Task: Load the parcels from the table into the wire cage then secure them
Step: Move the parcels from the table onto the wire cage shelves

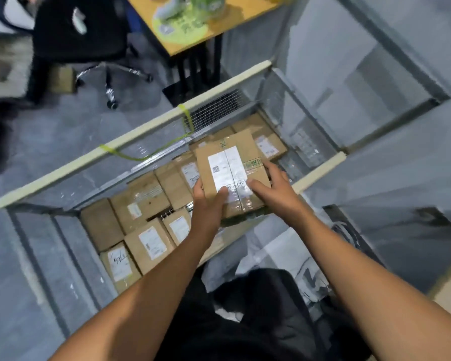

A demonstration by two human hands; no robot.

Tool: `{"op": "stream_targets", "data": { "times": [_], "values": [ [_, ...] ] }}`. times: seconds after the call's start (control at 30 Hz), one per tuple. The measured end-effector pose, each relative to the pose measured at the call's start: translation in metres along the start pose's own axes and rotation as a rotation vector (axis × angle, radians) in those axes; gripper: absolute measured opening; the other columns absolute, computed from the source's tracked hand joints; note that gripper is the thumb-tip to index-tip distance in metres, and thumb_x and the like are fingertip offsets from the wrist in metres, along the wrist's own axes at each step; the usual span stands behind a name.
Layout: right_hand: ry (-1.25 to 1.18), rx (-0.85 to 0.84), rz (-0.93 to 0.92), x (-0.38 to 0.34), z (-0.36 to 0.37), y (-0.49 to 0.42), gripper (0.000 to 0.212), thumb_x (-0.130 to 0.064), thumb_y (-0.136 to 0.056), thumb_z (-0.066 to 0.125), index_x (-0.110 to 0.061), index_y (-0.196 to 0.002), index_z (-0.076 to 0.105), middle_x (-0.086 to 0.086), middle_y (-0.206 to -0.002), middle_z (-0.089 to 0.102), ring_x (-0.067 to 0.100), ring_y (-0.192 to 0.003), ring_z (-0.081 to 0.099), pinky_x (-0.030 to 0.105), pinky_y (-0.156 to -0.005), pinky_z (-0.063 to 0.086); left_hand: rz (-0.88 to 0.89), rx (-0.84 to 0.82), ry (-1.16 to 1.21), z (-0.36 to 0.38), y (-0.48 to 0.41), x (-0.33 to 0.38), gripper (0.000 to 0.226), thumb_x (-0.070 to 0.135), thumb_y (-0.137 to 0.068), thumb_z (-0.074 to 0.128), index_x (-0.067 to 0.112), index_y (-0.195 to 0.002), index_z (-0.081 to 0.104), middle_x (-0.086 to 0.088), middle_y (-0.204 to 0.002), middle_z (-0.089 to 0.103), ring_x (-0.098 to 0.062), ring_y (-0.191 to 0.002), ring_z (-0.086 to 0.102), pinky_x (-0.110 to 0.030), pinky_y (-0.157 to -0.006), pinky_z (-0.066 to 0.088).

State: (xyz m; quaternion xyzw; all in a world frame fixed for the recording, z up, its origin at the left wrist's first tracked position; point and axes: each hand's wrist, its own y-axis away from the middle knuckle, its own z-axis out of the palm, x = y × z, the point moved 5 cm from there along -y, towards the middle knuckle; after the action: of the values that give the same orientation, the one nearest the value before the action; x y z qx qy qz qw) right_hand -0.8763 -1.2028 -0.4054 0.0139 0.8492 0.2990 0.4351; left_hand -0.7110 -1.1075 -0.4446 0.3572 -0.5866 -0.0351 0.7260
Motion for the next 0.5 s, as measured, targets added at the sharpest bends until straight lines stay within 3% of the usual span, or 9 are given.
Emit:
{"op": "stream_targets", "data": {
  "times": [0.07, 0.17, 0.2, 0.27, 0.37, 0.43, 0.5],
  "values": [
    [-0.018, -0.081, 0.009, 0.002, 0.024, -0.026, 0.060, -0.047, -0.089, 0.068, -0.034, -0.143, 0.047, 0.002, -0.134, 0.058, 0.015, -0.120, 0.060, 0.035, -0.098, 0.052, -0.049, 0.061, -0.019, -0.017, -0.013, -0.014, 0.071, 0.045, -0.094, 0.071, 0.036, -0.152, 0.032, 0.010, -0.147, 0.051, -0.017, -0.130, 0.056, -0.049, -0.113, 0.046],
    [0.014, -0.134, 0.019, 0.019, 0.056, -0.071, 0.054, -0.048, -0.091, 0.069, -0.031, -0.138, 0.048, -0.011, -0.120, 0.064, -0.010, -0.097, 0.064, 0.011, -0.071, 0.048, -0.097, 0.167, -0.030, -0.034, -0.043, -0.049, 0.062, 0.040, -0.098, 0.069, 0.033, -0.148, 0.033, 0.007, -0.138, 0.059, -0.017, -0.123, 0.062, -0.045, -0.108, 0.050],
    [0.039, -0.170, 0.028, 0.027, 0.070, -0.087, 0.059, -0.052, -0.091, 0.067, -0.032, -0.141, 0.043, -0.011, -0.121, 0.060, -0.009, -0.099, 0.062, 0.011, -0.072, 0.045, -0.116, 0.195, -0.041, -0.039, -0.056, -0.064, 0.058, 0.040, -0.098, 0.069, 0.037, -0.144, 0.034, 0.011, -0.132, 0.061, -0.013, -0.119, 0.063, -0.041, -0.105, 0.051],
    [0.095, -0.252, 0.072, 0.053, 0.098, -0.124, 0.065, -0.058, -0.091, 0.063, -0.034, -0.145, 0.036, 0.000, -0.130, 0.056, 0.012, -0.111, 0.060, 0.025, -0.082, 0.048, -0.154, 0.235, -0.059, -0.048, -0.084, -0.096, 0.059, 0.043, -0.097, 0.069, 0.036, -0.144, 0.034, 0.021, -0.126, 0.061, -0.002, -0.114, 0.063, -0.034, -0.101, 0.051],
    [0.179, -0.348, 0.113, 0.093, 0.137, -0.178, 0.078, -0.058, -0.093, 0.062, -0.023, -0.153, 0.027, 0.010, -0.144, 0.056, 0.028, -0.122, 0.061, 0.042, -0.100, 0.052, -0.223, 0.283, -0.083, -0.059, -0.127, -0.149, 0.074, 0.045, -0.095, 0.071, 0.028, -0.155, 0.030, 0.025, -0.117, 0.063, -0.003, -0.112, 0.066, -0.030, -0.095, 0.052],
    [0.218, -0.413, 0.116, 0.121, 0.164, -0.209, 0.079, -0.056, -0.095, 0.062, -0.021, -0.157, 0.026, 0.006, -0.146, 0.056, 0.028, -0.125, 0.061, 0.046, -0.106, 0.050, -0.259, 0.327, -0.092, -0.068, -0.154, -0.190, 0.076, 0.040, -0.095, 0.072, 0.021, -0.156, 0.030, 0.017, -0.117, 0.066, -0.014, -0.116, 0.066, -0.031, -0.095, 0.052],
    [0.273, -0.478, 0.096, 0.150, 0.189, -0.235, 0.068, -0.053, -0.097, 0.061, -0.024, -0.153, 0.035, 0.002, -0.138, 0.063, 0.025, -0.119, 0.064, 0.042, -0.103, 0.052, -0.264, 0.326, -0.108, -0.075, -0.178, -0.227, 0.072, 0.038, -0.096, 0.071, 0.020, -0.154, 0.032, 0.004, -0.127, 0.068, -0.014, -0.115, 0.068, -0.036, -0.098, 0.056]
  ]
}}
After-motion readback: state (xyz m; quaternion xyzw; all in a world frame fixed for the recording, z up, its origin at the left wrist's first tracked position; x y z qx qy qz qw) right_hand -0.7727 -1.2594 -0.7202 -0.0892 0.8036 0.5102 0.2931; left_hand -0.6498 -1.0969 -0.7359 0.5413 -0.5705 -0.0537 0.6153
